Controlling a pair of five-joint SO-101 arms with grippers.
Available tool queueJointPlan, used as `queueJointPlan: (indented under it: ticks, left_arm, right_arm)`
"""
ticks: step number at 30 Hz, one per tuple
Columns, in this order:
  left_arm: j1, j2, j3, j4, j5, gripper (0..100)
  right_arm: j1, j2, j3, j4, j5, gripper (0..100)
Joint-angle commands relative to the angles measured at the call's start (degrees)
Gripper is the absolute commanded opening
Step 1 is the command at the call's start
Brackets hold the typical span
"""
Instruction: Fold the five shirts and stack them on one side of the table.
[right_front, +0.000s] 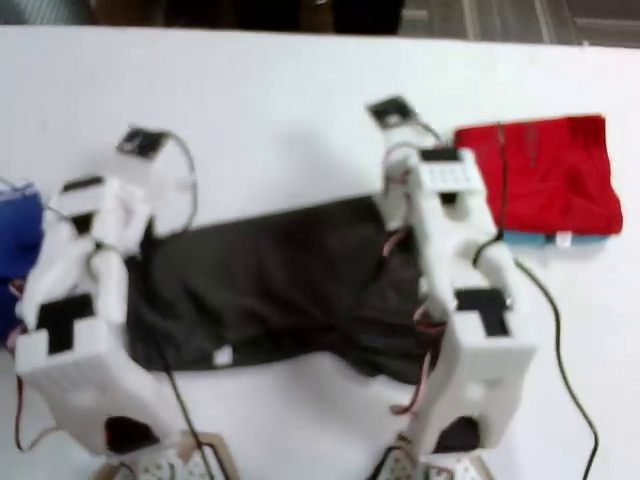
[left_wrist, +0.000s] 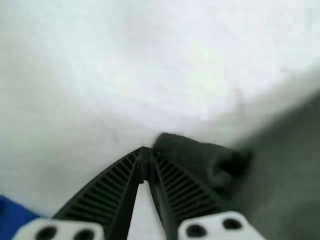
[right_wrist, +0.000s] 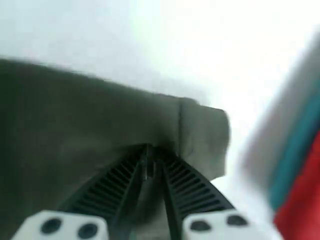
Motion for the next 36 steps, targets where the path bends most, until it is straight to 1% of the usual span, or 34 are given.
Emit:
queueJointPlan:
  ticks: [1, 8, 12, 15, 18, 21, 23, 27, 29, 36]
  left_arm:
    - [-2.5, 2.2, -6.4, 0.1, 0.4, 3]
    - [-2.4, 7.2, -17.5, 9.8, 0.9, 3]
    - [-2.2, 7.1, -22.5, 17.1, 1.0, 3]
    - [-1.1, 7.1, -25.5, 22.0, 2.9, 3]
    - [1.6, 7.2, -26.3, 25.0, 3.2, 3]
    - [4.1, 7.7, -26.3, 26.3, 3.3, 3]
    - [4.4, 7.7, -26.3, 26.1, 3.0, 3]
    - [4.3, 7.8, -26.3, 26.4, 1.2, 3]
    - [4.3, 7.7, -25.4, 26.3, 0.4, 3]
    - [4.5, 7.7, -21.4, 24.2, 0.4, 3]
  right_arm:
    - [1.1, 1.5, -5.7, -0.4, -0.2, 1.9]
    - [0.6, 1.5, -12.4, 6.7, -0.2, 1.9]
    - [0.6, -3.4, -14.1, 11.6, -0.1, 1.9]
    - [0.3, -8.0, -12.2, 11.6, -0.1, 1.9]
    - [-1.3, -8.9, -9.7, 8.1, -0.1, 1.9]
    - [-3.3, -6.9, -9.1, 5.0, -0.1, 2.2]
    - [-3.7, -4.6, -9.9, 4.5, -0.4, 5.1]
    - [-2.5, 0.2, -12.5, 4.7, -0.2, 22.0]
    - [-1.5, 2.2, -13.5, 5.1, -0.2, 27.5]
    - [0.4, 7.2, -15.3, 7.3, -0.1, 25.1]
